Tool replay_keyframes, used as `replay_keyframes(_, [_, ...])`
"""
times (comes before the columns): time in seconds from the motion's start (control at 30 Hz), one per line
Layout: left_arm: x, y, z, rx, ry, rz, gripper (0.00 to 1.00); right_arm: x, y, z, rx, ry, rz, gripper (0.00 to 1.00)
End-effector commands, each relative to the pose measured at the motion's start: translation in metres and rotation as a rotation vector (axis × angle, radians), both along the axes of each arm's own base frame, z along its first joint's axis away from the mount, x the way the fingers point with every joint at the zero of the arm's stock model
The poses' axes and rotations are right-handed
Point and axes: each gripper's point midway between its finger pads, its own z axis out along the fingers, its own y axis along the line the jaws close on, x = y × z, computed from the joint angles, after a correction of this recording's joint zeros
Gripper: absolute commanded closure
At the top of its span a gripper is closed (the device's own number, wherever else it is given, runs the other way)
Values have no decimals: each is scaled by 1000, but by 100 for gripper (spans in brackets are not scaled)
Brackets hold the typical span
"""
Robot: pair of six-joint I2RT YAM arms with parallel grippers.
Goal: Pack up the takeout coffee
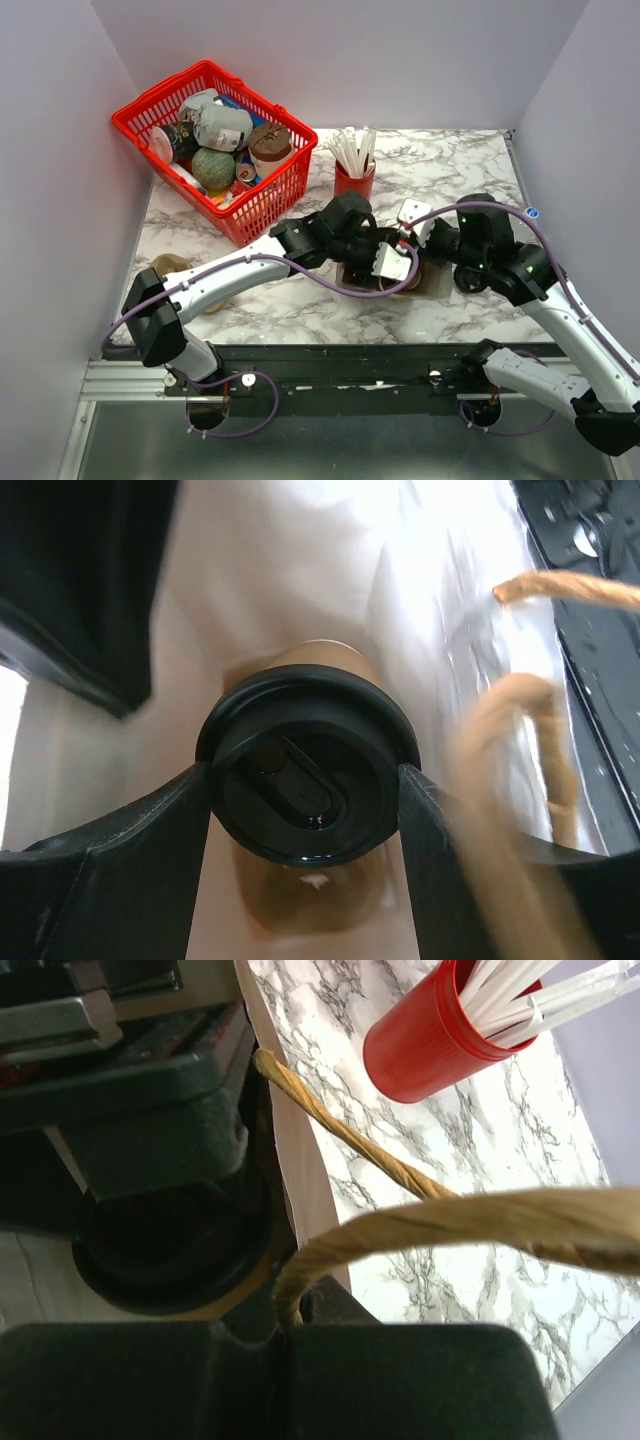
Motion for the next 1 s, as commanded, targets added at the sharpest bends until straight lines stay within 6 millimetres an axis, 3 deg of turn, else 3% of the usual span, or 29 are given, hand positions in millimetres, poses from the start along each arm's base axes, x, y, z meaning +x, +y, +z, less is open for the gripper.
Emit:
replay_keyframes(0.0, [5, -16, 22, -115, -25, -9, 100, 6, 8, -4, 19, -12, -16, 99])
replay_keyframes(0.07, [8, -19, 21, -108, -22, -2, 100, 5, 11, -6, 21, -10, -9, 99])
replay_keyframes(0.2, [21, -21, -1, -40, -97, -15, 100, 7, 14, 0, 40, -20, -13, 99])
replay_keyframes(0.43, [48, -14, 0, 34, -263, 13, 100, -1, 9, 0, 39, -7, -11, 99])
replay_keyframes(0.53, [48, -9, -4, 61, -283, -5, 100, -5, 6, -3, 40, 10, -19, 99])
replay_keyframes(0.77, [49, 6, -44, 206, -202, 20, 100, 0, 4, 11, 67, -42, -43, 99])
replay_keyframes(0.97, [61, 12, -41, 214, -238, 102, 100, -8, 1, 6, 56, -45, -16, 99])
